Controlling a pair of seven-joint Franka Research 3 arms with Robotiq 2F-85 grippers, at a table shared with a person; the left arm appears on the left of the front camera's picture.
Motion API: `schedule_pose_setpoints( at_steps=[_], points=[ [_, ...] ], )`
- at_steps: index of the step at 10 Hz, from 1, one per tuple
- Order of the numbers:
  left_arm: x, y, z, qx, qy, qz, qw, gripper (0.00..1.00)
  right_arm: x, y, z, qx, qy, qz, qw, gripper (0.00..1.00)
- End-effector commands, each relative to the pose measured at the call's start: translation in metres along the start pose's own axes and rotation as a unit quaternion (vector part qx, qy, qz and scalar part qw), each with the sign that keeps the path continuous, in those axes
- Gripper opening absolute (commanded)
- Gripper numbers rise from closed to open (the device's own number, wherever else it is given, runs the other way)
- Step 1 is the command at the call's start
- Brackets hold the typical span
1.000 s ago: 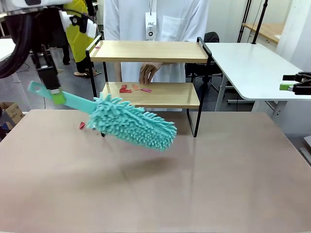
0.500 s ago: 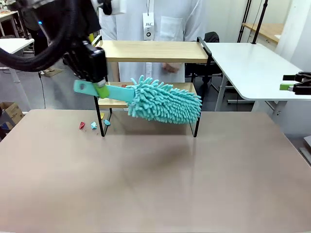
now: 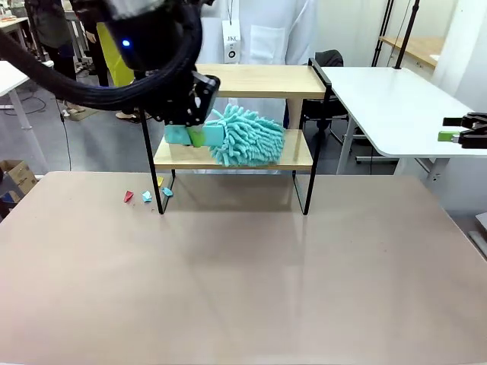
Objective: Clean the shelf.
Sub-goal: Clean the specific section of the Shelf indicated by the human with the Duster.
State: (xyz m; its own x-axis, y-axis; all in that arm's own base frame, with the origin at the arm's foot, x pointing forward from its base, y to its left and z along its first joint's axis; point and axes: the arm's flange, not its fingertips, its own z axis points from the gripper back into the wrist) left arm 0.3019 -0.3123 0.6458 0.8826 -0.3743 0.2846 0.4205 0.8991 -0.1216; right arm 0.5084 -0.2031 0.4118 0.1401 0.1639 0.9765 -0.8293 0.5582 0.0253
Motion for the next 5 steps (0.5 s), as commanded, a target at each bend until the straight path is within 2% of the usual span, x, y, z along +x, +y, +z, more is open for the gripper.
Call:
schedule_pose_setpoints(
  at_steps=[1, 3, 5],
  points=[
    [0.023, -0.022, -0.01, 0.044, -0.021, 0.04, 0.998, 0.13, 0.003, 0.0, -0.002, -0.004, -0.001, 0.003, 1.0, 1.0],
    [0.041, -0.051, -0.028, 0.094, -0.048, 0.069, 0.992, 0.13, 0.003, 0.0, -0.002, -0.004, -0.001, 0.003, 1.0, 1.0],
    [0.051, -0.08, -0.049, 0.092, -0.058, 0.074, 0.991, 0.13, 0.003, 0.0, -0.002, -0.004, -0.001, 0.003, 1.0, 1.0]
  ],
)
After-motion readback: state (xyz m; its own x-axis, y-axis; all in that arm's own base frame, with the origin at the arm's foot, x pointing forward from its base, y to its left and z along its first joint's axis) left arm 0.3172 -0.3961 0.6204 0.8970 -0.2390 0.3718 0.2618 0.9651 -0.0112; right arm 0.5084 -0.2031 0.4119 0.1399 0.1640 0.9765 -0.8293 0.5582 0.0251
